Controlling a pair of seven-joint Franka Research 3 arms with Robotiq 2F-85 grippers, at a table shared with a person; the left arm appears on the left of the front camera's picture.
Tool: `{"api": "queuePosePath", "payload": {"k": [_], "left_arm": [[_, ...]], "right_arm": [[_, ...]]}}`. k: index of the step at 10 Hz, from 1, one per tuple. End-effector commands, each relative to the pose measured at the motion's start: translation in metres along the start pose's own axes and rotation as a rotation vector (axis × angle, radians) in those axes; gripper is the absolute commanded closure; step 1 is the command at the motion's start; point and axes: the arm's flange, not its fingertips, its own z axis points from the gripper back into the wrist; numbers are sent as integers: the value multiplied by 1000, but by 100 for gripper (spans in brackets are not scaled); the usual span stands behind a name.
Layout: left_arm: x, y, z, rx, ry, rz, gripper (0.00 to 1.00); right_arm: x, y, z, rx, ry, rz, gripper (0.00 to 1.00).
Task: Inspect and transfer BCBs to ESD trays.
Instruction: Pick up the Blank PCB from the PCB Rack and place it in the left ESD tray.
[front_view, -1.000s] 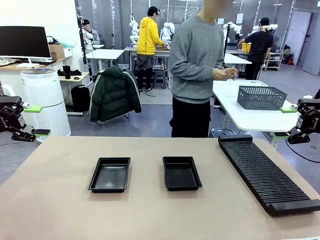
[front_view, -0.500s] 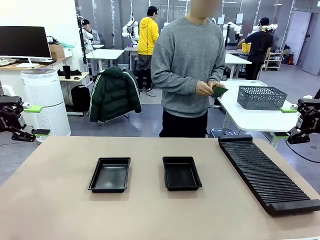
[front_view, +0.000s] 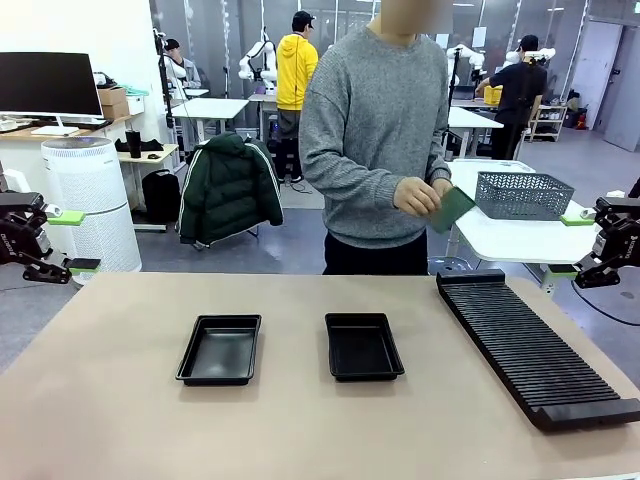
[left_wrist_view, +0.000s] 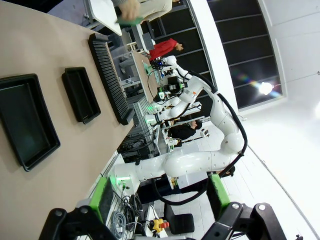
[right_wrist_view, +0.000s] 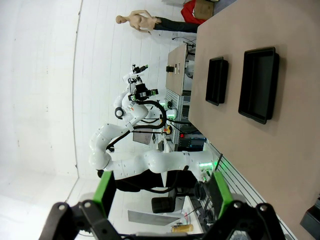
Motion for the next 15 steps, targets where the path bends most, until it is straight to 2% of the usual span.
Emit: {"api": "queuePosePath", "payload": {"k": [1,15], "left_arm": [[0,-1,0,-1,1,1,0],[0,-1,0,-1,1,1,0]], "right_arm": [[0,0,0,0,-1,-1,0],[0,0,0,0,-1,-1,0]]}}
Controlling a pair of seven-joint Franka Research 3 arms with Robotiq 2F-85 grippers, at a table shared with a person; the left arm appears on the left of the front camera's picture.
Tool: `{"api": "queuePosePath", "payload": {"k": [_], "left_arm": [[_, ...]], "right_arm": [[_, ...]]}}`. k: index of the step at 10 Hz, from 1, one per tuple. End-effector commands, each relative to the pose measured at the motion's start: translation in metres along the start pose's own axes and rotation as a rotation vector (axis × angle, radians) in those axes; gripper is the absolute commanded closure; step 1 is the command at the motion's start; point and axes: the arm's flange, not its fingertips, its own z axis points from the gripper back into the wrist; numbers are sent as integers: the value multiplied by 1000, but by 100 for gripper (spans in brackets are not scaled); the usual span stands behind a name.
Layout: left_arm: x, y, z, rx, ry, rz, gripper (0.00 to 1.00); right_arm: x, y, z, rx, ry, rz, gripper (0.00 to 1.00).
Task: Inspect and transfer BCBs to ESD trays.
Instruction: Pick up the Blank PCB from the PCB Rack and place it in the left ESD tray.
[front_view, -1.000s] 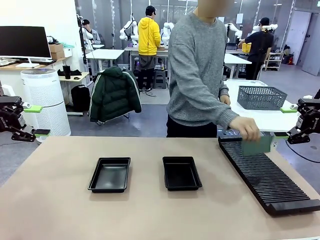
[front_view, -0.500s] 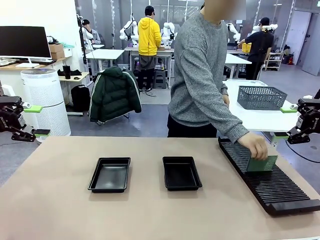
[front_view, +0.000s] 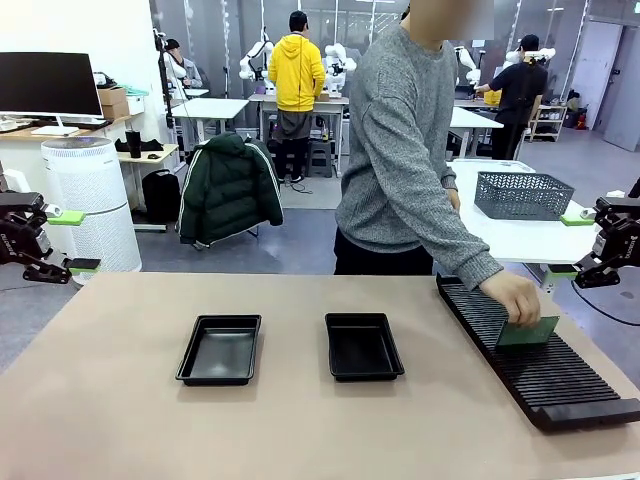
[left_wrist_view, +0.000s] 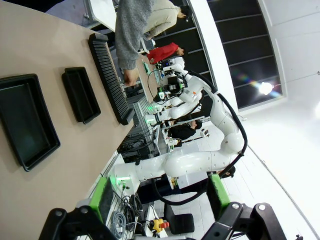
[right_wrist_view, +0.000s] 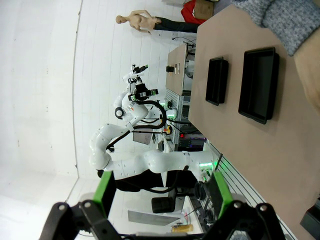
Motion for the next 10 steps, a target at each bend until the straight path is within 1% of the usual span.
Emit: {"api": "queuePosePath", "payload": {"k": [1,10], "left_arm": [[0,-1,0,-1,1,1,0],[0,-1,0,-1,1,1,0]], "right_arm": [[0,0,0,0,-1,-1,0],[0,0,0,0,-1,-1,0]]}}
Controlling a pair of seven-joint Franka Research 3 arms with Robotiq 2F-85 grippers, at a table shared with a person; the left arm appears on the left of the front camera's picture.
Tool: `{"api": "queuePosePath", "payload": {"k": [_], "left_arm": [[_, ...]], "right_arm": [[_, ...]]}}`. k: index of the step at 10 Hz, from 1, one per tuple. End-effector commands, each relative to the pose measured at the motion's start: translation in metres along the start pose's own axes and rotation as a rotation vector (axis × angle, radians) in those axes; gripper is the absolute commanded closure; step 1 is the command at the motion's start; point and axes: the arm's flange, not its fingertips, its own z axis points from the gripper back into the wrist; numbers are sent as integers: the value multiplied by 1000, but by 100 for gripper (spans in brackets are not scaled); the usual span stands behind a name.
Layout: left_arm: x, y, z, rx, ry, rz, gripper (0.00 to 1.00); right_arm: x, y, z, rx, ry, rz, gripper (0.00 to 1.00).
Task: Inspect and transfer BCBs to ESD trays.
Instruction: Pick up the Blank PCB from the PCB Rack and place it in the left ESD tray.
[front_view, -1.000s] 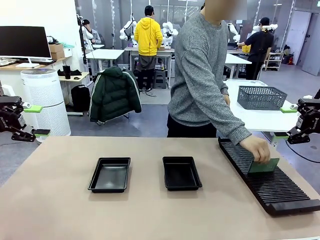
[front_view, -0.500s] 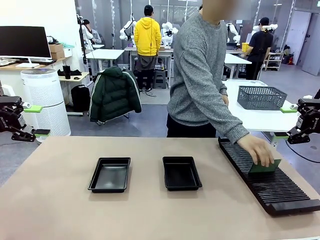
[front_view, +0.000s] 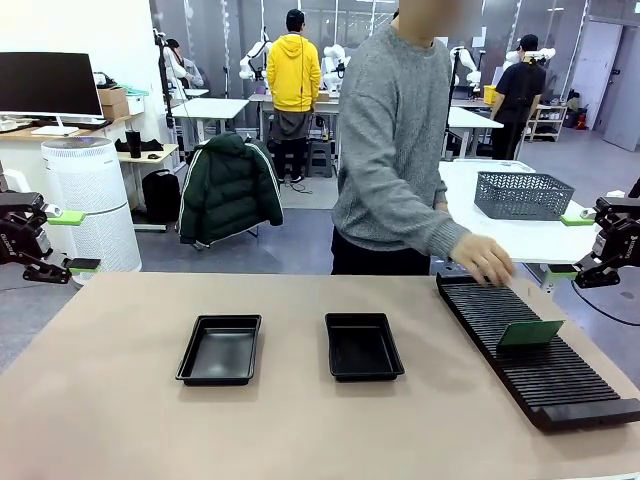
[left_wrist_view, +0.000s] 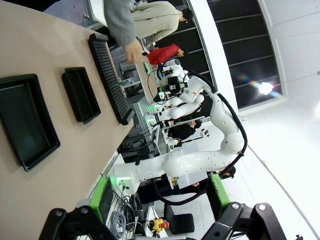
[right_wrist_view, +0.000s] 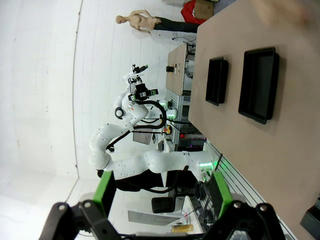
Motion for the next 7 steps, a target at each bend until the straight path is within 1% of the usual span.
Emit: {"api": "queuePosePath", "payload": {"k": [1,5,6,7], "left_arm": [[0,-1,0,-1,1,1,0],[0,-1,0,-1,1,1,0],[0,-1,0,-1,1,1,0],[0,-1,0,-1,1,1,0]], "right_arm": [[0,0,0,0,-1,-1,0],[0,0,0,0,0,0,0],[4,6,7,-37,-4,20,0],[7,19,12,-109,-12,54,0]]}}
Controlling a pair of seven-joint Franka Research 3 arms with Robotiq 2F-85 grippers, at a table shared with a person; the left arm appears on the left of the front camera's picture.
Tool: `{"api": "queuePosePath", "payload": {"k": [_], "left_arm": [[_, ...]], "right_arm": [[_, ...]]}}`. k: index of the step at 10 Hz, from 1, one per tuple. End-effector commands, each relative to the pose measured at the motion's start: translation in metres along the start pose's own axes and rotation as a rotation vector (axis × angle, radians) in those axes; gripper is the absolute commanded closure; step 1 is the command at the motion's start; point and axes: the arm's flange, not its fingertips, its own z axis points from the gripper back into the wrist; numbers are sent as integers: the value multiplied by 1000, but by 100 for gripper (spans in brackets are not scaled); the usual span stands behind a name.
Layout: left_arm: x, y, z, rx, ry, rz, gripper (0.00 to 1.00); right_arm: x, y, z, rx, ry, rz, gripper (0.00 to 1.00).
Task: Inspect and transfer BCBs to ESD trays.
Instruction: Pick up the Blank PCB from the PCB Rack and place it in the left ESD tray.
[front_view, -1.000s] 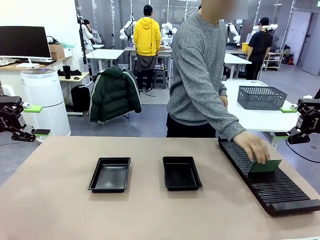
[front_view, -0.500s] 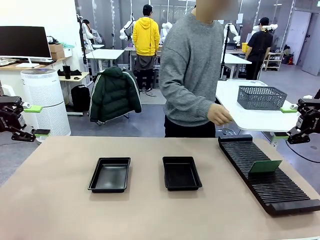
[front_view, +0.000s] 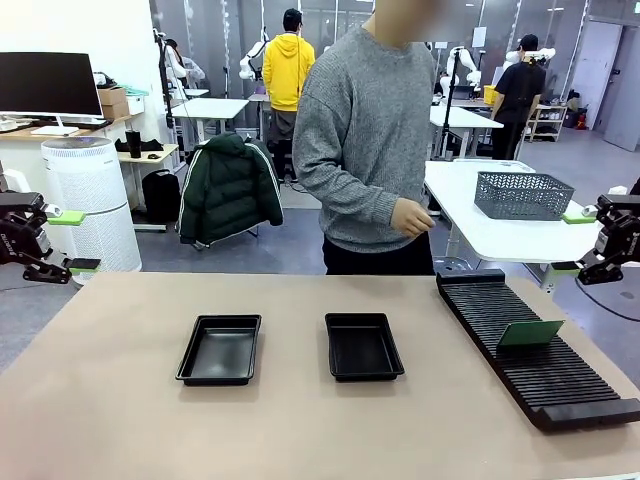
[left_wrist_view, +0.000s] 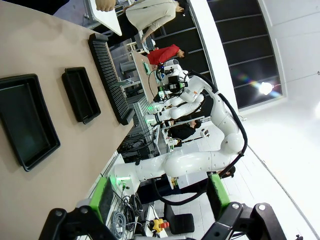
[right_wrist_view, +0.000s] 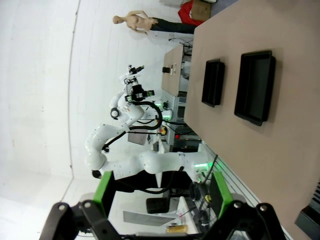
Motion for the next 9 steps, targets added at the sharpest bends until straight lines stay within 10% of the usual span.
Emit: {"api": "queuePosePath", "payload": {"k": [1,9], "left_arm": [[0,-1,0,-1,1,1,0],[0,-1,0,-1,1,1,0]], "right_arm": [[5,24,9,-136,-5,61,0],[39,104,9,-683,299,502,0]]}}
